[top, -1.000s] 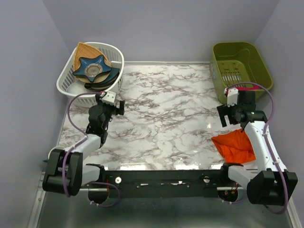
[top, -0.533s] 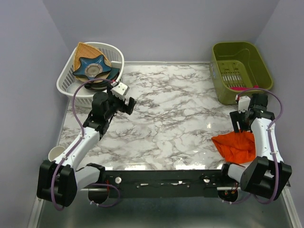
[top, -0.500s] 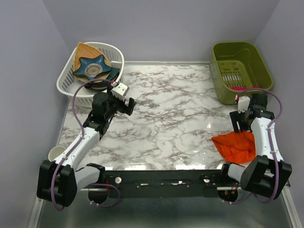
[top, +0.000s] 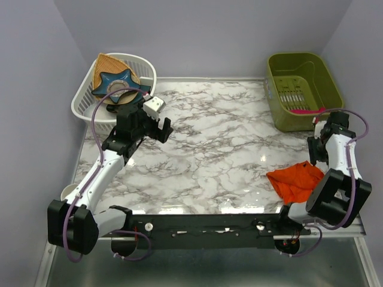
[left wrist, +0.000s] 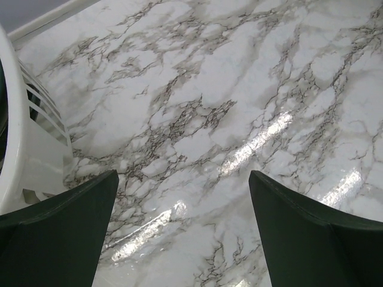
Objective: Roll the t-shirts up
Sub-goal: Pick up the T-shirt at the corner of the board.
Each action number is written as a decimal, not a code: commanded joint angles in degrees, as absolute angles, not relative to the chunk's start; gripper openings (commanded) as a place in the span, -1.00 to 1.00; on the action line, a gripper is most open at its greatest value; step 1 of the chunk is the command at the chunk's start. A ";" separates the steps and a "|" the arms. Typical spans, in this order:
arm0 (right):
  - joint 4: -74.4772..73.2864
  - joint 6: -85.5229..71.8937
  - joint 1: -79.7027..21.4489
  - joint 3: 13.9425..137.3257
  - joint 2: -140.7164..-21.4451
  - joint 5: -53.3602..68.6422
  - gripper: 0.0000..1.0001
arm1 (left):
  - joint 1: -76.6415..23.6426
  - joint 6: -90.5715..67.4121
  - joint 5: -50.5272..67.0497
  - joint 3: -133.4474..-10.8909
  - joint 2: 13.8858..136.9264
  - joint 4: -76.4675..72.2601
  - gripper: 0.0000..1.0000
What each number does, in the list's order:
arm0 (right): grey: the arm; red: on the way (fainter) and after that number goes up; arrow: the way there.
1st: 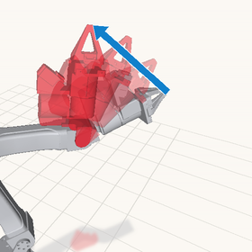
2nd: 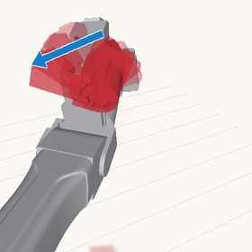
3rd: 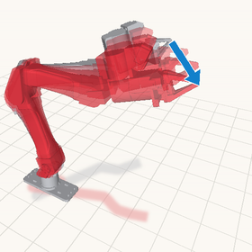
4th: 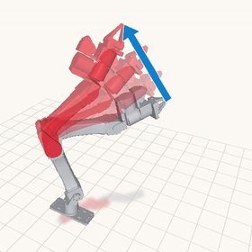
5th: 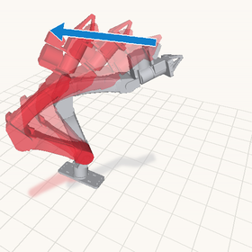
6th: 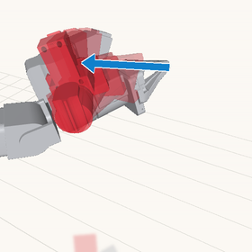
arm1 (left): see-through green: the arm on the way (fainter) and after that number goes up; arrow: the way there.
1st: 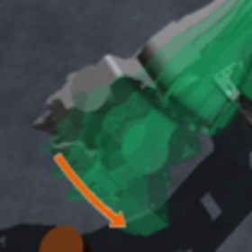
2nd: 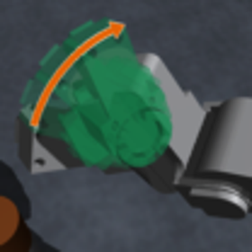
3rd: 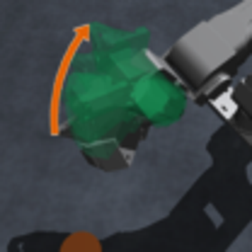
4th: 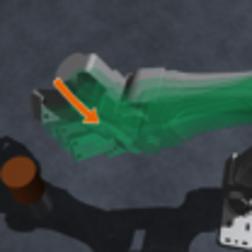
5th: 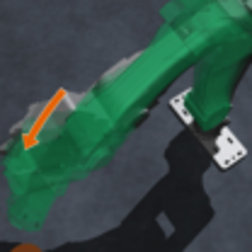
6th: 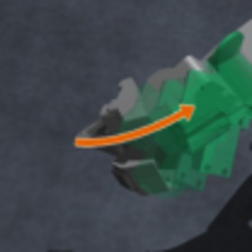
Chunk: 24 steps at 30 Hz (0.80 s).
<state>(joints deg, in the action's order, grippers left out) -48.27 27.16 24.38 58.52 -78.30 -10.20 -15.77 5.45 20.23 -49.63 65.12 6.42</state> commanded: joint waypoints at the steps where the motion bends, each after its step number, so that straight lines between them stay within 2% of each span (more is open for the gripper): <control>1: -51.59 29.35 31.88 59.94 -80.24 -9.94 0.15 | -16.52 6.59 21.89 -51.85 67.58 11.60 0.97; 9: -53.70 34.01 36.91 59.15 -84.54 -6.77 0.16 | -18.81 7.73 19.42 -53.17 69.61 10.98 0.98; 15: -54.14 33.84 37.97 62.05 -89.47 -4.66 -0.01 | -19.34 9.40 18.99 -52.91 68.29 12.83 0.97; 19: -53.97 33.84 37.97 63.46 -91.14 -4.39 -0.22 | -19.42 9.84 17.58 -52.21 67.33 12.48 0.97; 24: -52.47 35.77 37.97 63.46 -89.65 -6.41 -0.24 | -19.42 10.11 17.14 -50.89 66.53 11.52 0.97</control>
